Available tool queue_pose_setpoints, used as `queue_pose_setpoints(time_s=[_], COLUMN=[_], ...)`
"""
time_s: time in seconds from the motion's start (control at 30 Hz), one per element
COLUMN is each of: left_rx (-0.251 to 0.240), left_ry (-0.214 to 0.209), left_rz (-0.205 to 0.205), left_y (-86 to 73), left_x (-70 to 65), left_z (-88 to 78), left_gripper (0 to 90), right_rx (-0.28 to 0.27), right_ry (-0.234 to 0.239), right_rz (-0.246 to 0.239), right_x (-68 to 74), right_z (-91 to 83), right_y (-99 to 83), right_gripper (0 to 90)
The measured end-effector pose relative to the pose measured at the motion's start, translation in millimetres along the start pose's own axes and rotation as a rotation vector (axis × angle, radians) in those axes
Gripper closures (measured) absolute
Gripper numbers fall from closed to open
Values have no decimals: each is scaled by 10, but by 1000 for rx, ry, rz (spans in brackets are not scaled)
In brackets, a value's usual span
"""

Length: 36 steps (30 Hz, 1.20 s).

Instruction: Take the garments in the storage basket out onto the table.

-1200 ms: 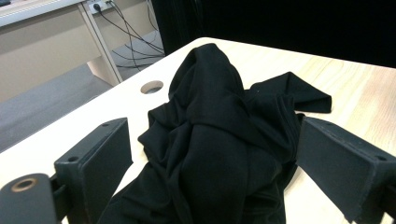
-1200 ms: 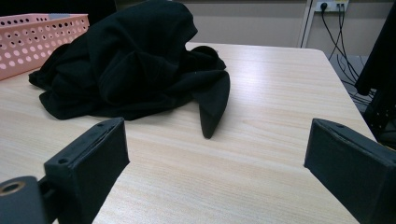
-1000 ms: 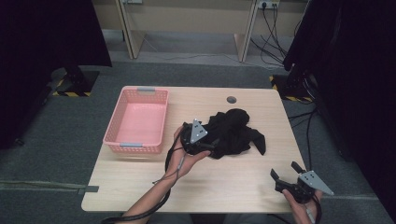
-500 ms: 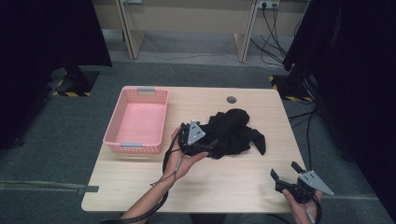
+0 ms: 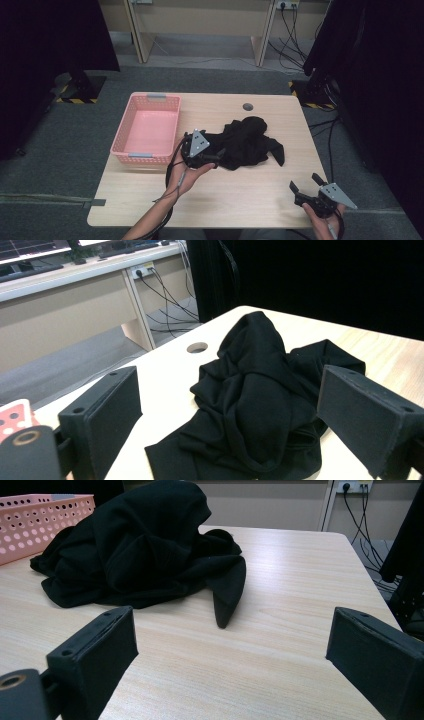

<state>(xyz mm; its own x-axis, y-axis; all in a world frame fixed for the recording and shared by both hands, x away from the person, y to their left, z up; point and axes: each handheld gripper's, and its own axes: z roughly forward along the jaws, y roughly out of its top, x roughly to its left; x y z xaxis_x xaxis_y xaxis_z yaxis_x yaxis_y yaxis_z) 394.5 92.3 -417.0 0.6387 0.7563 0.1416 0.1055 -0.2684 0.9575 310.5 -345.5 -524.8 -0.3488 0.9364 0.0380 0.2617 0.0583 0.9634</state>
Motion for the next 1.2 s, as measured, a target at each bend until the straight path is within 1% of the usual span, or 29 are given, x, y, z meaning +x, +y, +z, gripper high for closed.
queue_pose_setpoints(time_s=[0.13, 0.27, 0.3, 0.33, 0.43, 0.83, 1.2], left_rx=[-12, -29, -29, -35, -45, -57, -73], left_ry=[16, 41, 41, 52, 62, 80, 98], left_rz=[-5, -14, -14, -20, -33, -44, -58], left_y=[6, 17, 17, 15, 8, -13, -28], left_x=[44, 109, 109, 132, 158, 205, 277], left_z=[-62, -144, -144, -171, -205, -305, -428], left_gripper=[93, 93, 93, 93, 94, 95, 95], right_rx=[-1, -1, -1, -1, 0, -2, -2], right_ry=[-1, -2, -2, -2, -3, -3, -4], right_rz=[1, 1, 1, 2, 2, 3, 1], right_x=[-2, -2, -2, -2, -2, -1, 1], right_z=[0, 0, 0, 0, 1, -2, -2], right_y=[0, 0, 0, 0, 1, -1, -1], right_gripper=[61, 61, 61, 61, 60, 60, 60])
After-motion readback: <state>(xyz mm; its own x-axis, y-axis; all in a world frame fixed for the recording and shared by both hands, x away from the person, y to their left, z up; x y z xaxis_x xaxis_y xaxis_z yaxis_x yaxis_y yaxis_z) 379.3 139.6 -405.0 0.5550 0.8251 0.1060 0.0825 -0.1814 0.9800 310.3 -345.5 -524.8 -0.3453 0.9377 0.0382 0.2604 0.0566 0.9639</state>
